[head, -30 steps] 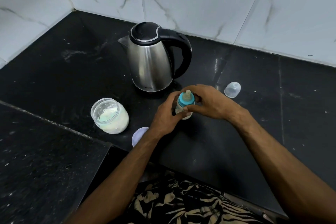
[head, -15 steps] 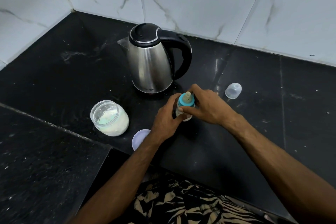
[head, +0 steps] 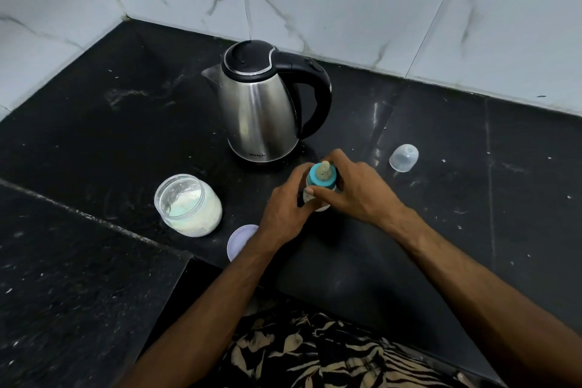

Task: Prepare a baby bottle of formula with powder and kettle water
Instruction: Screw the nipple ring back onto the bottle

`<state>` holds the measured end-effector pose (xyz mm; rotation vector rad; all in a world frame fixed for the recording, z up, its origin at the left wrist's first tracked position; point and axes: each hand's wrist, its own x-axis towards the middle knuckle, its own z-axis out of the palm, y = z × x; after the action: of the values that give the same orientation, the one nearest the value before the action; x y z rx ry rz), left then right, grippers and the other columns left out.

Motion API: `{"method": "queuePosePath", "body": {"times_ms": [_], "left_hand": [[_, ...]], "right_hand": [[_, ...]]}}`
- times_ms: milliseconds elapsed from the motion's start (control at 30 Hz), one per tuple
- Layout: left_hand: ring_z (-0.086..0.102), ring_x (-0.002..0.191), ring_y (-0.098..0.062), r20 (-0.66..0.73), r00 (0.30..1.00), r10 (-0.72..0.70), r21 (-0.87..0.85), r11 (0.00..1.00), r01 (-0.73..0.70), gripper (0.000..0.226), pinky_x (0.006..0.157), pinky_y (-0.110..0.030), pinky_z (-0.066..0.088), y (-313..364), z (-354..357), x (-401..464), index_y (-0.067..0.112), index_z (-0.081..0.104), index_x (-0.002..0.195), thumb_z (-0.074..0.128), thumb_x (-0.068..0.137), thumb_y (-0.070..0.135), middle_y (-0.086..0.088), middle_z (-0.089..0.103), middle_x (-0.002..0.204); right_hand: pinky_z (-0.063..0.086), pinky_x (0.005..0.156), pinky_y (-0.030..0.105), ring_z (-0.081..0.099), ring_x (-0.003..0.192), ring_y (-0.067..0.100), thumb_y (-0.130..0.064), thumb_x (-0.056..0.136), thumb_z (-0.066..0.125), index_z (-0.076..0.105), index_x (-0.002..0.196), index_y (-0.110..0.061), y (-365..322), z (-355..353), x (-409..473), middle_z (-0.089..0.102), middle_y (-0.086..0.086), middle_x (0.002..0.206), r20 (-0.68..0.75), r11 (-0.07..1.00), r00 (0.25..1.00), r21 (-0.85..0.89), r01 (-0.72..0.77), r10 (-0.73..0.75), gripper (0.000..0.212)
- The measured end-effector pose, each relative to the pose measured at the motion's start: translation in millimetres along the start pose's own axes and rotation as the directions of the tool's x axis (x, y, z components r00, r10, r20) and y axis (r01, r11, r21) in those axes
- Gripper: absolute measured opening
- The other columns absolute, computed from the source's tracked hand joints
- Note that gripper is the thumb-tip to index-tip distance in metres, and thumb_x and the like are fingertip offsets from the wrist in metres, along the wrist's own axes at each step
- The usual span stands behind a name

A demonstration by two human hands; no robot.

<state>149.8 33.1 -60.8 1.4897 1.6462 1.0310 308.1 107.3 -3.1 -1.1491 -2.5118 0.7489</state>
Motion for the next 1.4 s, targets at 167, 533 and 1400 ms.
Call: {"method": "queuePosePath", "body": {"times_ms": [167, 533, 1400], "left_hand": [[0.057, 0.117, 0.007, 0.054, 0.998, -0.014, -0.033, 0.999, 0.016, 0.064, 0.093, -0.017, 0.049, 2, -6, 5, 0.045, 0.04, 0.133, 0.072, 0.078, 0.051, 0.028, 0.058, 0.122], [0.059, 0.116, 0.002, 0.095, 0.995, 0.015, -0.001, 1.0, -0.015, 0.055, 0.098, -0.028, 0.052, -7, -7, 9, 0.041, 0.047, 0.133, 0.072, 0.087, 0.03, 0.026, 0.061, 0.118], [0.065, 0.109, -0.005, 0.06, 0.998, 0.0, 0.022, 1.0, -0.001, 0.052, 0.093, -0.041, 0.056, 2, -7, 5, 0.035, 0.049, 0.134, 0.069, 0.087, 0.039, 0.011, 0.068, 0.12]], "right_hand": [[0.059, 0.078, 0.039, 0.068, 0.088, 0.018, -0.052, 0.09, 0.064, 0.041, 0.132, -0.025, 5, -16, 6, 0.07, 0.001, 0.109, 0.145, 0.989, 0.982, -0.071, 0.133, -0.121, 0.055], [0.054, 0.065, 0.034, 0.064, 0.073, 0.017, -0.058, 0.089, 0.06, 0.043, 0.119, -0.02, -3, 13, -5, 0.066, -0.003, 0.09, -0.101, 1.0, 0.995, -0.028, -0.008, 0.005, 0.051], [0.056, 0.077, 0.04, 0.066, 0.088, 0.02, -0.065, 0.091, 0.044, 0.042, 0.131, -0.028, 5, 13, -4, 0.07, -0.002, 0.106, -0.076, 0.994, 0.996, -0.103, 0.045, -0.053, 0.055]]}}
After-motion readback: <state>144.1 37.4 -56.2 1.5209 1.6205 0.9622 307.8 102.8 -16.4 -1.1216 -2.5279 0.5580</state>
